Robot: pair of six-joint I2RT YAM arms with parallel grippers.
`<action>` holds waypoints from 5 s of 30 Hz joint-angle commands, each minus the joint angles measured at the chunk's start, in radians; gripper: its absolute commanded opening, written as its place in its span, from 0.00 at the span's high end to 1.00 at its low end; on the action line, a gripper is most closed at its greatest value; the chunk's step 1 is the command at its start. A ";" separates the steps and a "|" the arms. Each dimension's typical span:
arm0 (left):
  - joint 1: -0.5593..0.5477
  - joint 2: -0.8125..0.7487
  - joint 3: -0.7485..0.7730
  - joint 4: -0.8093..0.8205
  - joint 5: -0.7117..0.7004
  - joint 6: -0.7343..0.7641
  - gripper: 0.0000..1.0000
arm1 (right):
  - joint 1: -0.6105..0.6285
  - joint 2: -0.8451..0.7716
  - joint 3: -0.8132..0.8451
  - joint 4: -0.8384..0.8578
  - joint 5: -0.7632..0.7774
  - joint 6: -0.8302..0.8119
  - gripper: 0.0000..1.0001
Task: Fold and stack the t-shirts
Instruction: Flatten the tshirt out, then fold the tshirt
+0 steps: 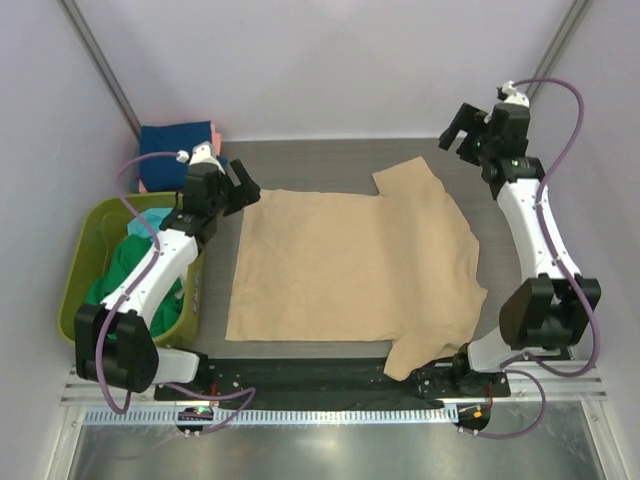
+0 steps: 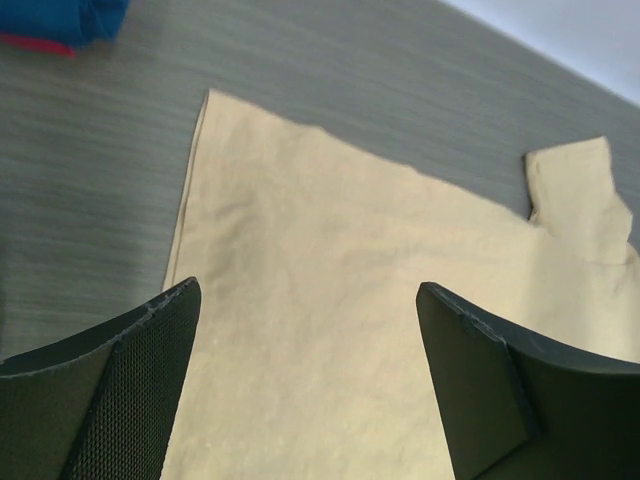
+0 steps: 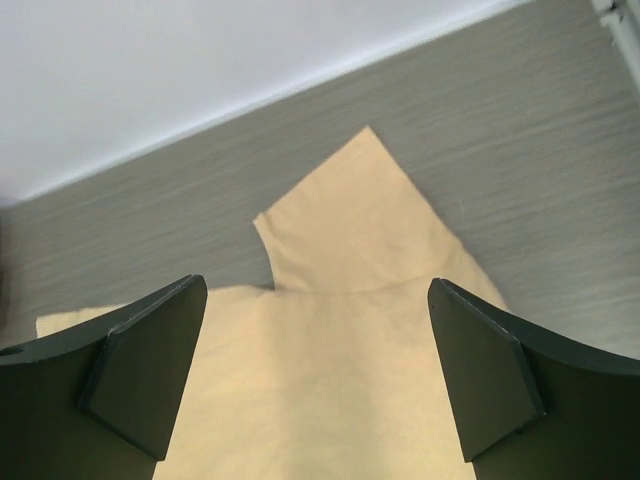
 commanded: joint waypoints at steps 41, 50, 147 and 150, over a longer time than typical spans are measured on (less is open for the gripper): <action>0.047 0.841 1.004 -0.396 0.132 -0.024 0.11 | 0.021 0.717 0.718 -0.236 -0.138 0.051 0.00; 0.041 0.157 0.311 -0.258 0.093 -0.082 0.11 | -0.018 -0.054 -0.224 -0.219 0.178 0.261 0.00; 0.127 0.693 0.668 -0.423 0.143 -0.171 0.98 | -0.114 0.343 0.225 -0.220 -0.115 0.303 0.86; 0.130 0.765 0.821 -0.486 0.165 -0.162 0.58 | -0.114 0.517 0.479 -0.338 -0.121 0.263 0.28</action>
